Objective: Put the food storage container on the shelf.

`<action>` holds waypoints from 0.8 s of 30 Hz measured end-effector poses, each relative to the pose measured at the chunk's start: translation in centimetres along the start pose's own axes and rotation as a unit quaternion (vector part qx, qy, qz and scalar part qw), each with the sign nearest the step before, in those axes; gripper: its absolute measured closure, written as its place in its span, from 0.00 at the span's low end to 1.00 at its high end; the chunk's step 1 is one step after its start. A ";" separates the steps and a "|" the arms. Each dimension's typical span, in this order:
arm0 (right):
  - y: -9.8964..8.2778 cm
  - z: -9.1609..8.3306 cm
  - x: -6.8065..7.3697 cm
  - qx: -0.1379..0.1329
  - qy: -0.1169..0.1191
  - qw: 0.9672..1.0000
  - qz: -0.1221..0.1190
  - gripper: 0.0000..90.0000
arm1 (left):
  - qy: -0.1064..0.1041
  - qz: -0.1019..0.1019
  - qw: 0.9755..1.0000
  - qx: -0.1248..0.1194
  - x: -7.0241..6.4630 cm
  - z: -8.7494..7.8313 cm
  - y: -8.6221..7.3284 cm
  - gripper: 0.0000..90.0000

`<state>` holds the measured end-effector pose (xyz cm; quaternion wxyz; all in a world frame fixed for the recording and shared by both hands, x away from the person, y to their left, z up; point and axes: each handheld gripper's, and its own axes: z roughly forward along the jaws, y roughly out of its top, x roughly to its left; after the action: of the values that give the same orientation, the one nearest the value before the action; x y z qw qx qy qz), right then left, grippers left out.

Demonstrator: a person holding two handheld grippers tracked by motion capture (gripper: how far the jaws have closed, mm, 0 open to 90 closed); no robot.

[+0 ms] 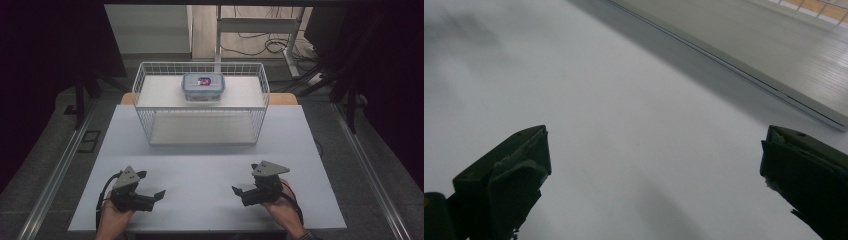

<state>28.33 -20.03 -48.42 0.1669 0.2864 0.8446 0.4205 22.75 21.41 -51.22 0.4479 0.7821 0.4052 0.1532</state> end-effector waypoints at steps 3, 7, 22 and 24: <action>-0.4 -0.7 -0.3 -0.002 -0.011 1.000 0.001 0.00 | 0.005 -0.003 1.000 -0.001 0.2 -0.5 -0.3 0.03; -0.8 -1.0 -0.6 -0.002 -0.020 1.000 0.003 0.00 | 0.013 -0.008 1.000 -0.003 0.6 -1.2 -0.7 0.03; -2.5 -3.1 -1.9 0.002 -0.053 0.998 0.024 0.00 | 0.042 -0.021 0.999 -0.004 1.5 -3.2 -2.4 0.03; -2.8 -3.5 -2.2 0.002 -0.059 0.998 0.028 0.00 | 0.046 -0.021 0.999 -0.004 1.6 -3.5 -2.6 0.03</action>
<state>27.25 -24.87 -48.56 0.2046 0.3345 0.8257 0.4055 20.39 25.35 -51.65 0.4350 0.7639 0.4412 0.1807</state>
